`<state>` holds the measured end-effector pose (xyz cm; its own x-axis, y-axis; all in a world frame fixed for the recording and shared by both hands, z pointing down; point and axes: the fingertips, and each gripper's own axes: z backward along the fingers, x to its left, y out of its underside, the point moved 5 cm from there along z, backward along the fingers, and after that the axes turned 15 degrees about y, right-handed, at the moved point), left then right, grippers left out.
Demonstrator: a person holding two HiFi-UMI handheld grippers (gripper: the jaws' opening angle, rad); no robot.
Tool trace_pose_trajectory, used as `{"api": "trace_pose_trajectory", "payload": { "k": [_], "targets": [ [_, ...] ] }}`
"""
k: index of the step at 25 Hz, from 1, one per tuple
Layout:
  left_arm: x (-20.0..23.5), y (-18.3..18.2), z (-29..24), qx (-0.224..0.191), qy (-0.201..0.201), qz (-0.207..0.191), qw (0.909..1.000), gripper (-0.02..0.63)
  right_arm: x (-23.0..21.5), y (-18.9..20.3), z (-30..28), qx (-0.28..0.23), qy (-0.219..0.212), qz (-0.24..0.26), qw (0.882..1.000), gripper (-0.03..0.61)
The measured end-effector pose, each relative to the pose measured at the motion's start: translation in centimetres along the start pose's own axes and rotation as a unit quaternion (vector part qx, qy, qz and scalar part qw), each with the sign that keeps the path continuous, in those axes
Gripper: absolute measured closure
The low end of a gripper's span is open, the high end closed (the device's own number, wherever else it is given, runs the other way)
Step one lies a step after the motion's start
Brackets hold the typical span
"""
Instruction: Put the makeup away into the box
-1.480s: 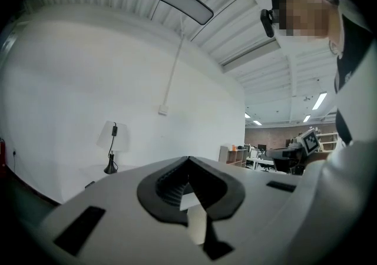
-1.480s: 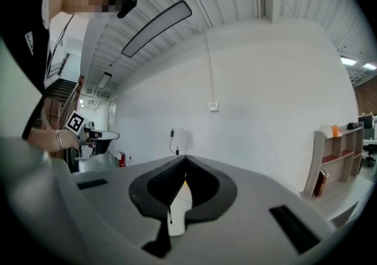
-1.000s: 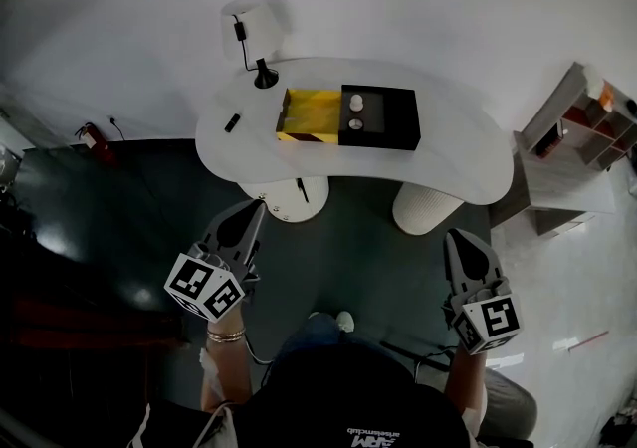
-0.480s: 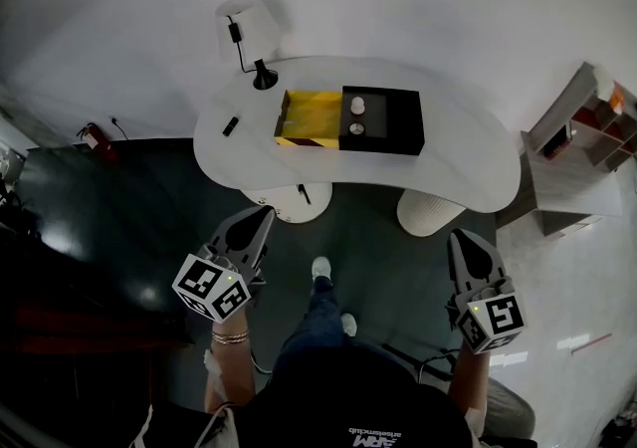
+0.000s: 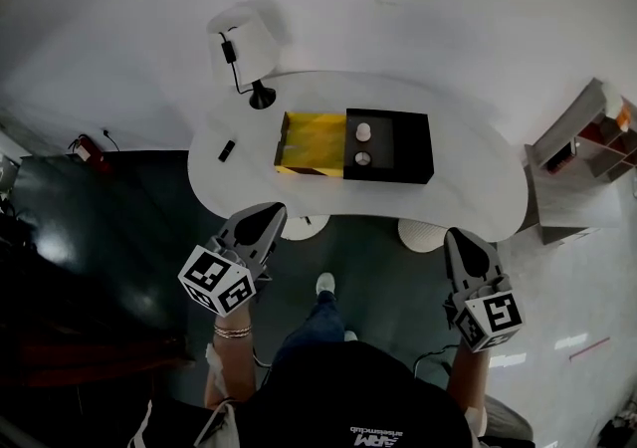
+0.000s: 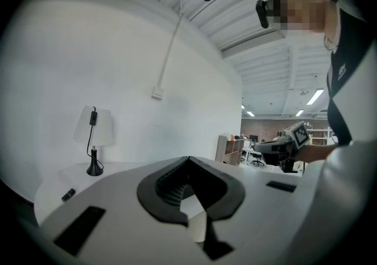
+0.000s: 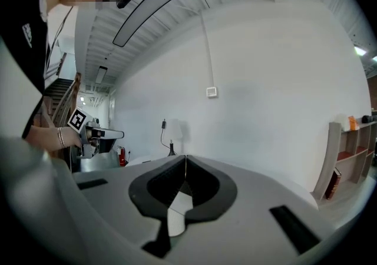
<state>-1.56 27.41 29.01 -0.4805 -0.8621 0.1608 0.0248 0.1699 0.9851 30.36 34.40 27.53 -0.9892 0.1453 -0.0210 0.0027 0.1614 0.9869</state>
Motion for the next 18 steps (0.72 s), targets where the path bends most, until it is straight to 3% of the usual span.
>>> {"api": "trace_pose_trajectory", "payload": {
  "k": [7, 18],
  "targets": [
    [6.4, -1.6, -1.9, 0.009, 0.018, 0.002, 0.9998, 0.597, 0.7, -0.7, -6.0, 0.009, 0.01, 0.026, 1.0, 0.56],
    [13.6, -2.3, -4.9, 0.032, 0.059, -0.002, 0.9977, 0.597, 1.9, -1.1, -14.7, 0.026, 0.025, 0.018, 0.999, 0.56]
  ]
}}
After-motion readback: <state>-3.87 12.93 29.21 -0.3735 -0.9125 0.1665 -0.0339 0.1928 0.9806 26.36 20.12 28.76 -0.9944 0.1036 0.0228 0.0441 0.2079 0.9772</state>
